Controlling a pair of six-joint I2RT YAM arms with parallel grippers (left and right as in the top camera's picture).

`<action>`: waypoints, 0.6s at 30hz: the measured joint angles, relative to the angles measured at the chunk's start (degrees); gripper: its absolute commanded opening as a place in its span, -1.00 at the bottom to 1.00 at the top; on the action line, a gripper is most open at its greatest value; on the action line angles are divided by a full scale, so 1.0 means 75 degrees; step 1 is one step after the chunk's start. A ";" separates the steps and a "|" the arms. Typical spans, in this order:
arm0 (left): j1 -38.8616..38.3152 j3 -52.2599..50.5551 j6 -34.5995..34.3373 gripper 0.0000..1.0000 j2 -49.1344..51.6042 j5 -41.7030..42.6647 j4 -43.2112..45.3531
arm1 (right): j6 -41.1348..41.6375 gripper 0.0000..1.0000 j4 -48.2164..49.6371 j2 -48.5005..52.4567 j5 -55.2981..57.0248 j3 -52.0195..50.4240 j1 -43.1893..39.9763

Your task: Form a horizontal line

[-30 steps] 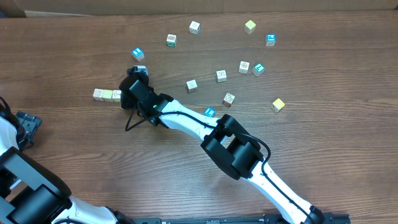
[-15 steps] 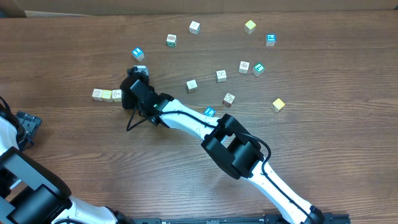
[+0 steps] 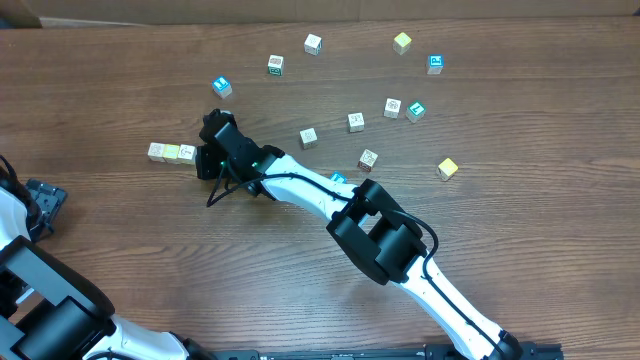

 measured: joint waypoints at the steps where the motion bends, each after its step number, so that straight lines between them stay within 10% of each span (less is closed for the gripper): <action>1: 0.0000 0.0000 0.0000 0.99 0.0000 0.0000 0.0000 | 0.0000 -0.90 0.0003 0.0000 -0.0041 0.0000 0.0003; 18: 0.0000 0.0000 0.0000 0.99 0.0000 0.0000 0.0000 | 0.0000 -0.91 -0.0915 -0.0111 -0.0152 0.0085 -0.0149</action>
